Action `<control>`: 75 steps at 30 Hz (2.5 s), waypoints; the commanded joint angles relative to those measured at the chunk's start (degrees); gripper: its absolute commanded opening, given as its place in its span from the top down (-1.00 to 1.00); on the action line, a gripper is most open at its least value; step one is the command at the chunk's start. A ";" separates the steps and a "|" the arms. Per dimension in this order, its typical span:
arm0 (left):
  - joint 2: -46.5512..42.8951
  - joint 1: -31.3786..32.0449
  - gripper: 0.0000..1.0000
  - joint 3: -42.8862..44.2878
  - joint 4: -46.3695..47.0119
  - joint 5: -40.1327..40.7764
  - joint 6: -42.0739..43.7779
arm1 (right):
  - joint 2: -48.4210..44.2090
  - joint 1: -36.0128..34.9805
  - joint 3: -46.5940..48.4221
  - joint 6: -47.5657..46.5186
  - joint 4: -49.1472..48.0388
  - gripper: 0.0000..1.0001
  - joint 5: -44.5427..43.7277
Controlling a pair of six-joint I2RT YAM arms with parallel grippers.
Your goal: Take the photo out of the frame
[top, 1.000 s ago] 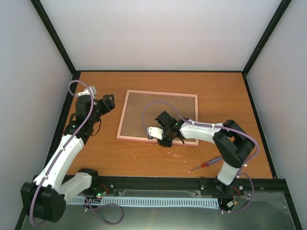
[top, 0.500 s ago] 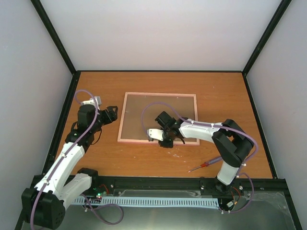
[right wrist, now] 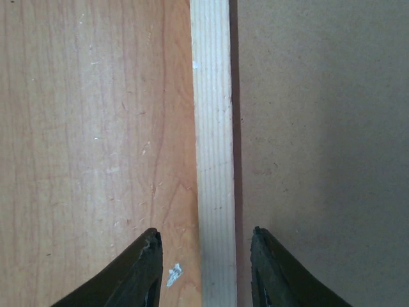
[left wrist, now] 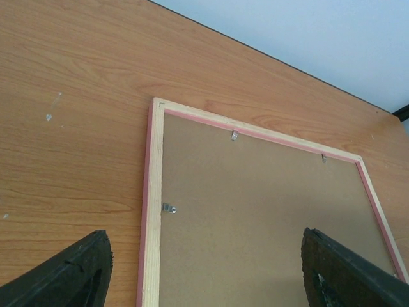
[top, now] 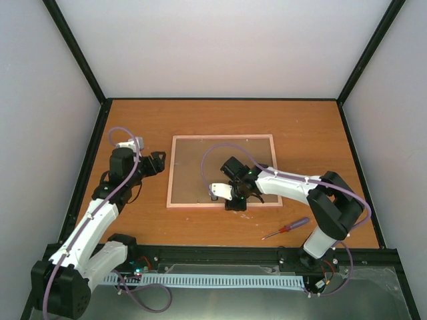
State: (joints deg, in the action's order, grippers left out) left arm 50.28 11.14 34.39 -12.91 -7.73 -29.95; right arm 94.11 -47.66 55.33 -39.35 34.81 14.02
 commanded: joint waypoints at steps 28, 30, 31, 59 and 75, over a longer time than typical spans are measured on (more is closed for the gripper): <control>31.33 53.40 -0.03 17.78 8.69 1.62 22.10 | -41.65 43.53 -11.27 20.51 -5.24 -0.29 12.13; 37.58 56.00 -0.03 21.28 9.14 0.70 25.03 | -41.88 43.61 -11.63 20.63 -5.26 -0.29 11.55; 40.28 57.26 -0.02 22.98 9.29 0.49 26.43 | -41.94 43.69 -11.65 20.76 -5.36 -0.29 11.32; 67.02 65.42 0.35 37.32 7.73 0.30 26.55 | -44.53 44.32 -12.42 20.73 -6.84 -0.30 6.98; 55.86 65.42 0.99 26.95 8.97 7.81 27.38 | -41.72 44.32 -12.36 20.50 -7.52 -0.30 5.94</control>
State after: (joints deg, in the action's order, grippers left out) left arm 111.13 75.88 63.42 -4.43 -3.42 -3.03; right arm 52.27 -3.79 43.29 -18.76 28.64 20.18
